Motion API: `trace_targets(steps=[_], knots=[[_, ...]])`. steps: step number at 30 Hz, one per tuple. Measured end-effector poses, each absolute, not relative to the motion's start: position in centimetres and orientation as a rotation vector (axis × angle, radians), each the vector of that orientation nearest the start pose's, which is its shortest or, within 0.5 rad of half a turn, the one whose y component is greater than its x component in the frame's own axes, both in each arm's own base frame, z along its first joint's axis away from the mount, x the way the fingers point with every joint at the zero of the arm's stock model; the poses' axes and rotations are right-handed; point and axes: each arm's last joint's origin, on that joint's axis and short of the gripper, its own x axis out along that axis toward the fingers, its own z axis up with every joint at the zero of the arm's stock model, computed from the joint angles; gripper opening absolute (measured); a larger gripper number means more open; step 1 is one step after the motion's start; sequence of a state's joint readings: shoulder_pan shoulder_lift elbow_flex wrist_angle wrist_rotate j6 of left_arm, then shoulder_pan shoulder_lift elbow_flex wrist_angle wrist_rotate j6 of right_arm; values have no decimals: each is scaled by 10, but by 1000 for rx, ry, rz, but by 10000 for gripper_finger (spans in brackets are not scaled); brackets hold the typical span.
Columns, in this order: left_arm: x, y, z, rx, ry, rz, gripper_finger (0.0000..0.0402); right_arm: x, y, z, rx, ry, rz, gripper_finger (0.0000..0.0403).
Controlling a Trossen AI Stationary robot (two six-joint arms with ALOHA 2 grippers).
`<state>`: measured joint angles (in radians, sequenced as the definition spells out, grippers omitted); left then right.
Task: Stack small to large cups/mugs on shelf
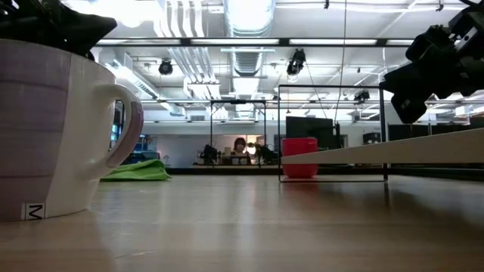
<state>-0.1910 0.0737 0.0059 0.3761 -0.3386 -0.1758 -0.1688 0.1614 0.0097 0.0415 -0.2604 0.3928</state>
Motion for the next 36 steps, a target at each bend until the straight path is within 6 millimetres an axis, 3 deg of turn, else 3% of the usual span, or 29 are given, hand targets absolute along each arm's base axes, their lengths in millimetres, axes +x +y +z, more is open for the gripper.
trace_targets(steps=[36], knots=[[96,-6,193,-266,-299,225,0,106,-10,158,416,124,69,68]])
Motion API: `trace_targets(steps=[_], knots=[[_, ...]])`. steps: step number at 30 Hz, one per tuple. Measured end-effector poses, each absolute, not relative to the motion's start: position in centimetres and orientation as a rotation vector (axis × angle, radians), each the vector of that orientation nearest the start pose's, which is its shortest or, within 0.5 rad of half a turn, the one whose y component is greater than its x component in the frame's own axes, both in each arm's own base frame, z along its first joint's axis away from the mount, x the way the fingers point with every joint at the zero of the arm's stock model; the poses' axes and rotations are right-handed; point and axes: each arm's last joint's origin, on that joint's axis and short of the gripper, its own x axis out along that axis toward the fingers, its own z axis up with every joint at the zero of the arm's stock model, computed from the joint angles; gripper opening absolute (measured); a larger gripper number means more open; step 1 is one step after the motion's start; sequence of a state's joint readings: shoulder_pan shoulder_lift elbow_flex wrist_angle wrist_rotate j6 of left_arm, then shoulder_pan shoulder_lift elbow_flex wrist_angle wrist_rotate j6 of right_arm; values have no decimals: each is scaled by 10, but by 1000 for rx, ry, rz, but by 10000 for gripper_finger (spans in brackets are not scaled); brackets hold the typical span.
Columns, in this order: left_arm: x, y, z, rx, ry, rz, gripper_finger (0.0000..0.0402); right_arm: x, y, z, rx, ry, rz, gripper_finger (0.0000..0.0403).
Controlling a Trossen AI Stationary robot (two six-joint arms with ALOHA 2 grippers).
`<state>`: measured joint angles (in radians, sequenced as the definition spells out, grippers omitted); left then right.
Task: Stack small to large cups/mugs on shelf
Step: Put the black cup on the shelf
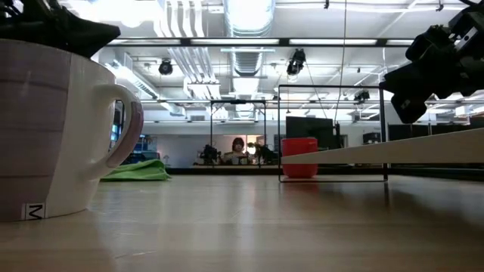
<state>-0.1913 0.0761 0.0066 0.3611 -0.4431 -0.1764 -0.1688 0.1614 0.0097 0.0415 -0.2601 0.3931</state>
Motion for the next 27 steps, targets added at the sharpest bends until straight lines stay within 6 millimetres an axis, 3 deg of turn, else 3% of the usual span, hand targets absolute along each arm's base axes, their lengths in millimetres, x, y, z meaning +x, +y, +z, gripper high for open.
trace_targets(steps=[17,23,27], knots=[[98,-7,206,-262,-292,204,0,106,-10,158,414,124,69,68],[97,-10,217,-253,-309,101,0,106,-11,158,86,111,76,68],[97,-11,218,-247,-309,55,0,106,-11,157,-20,107,82,68]])
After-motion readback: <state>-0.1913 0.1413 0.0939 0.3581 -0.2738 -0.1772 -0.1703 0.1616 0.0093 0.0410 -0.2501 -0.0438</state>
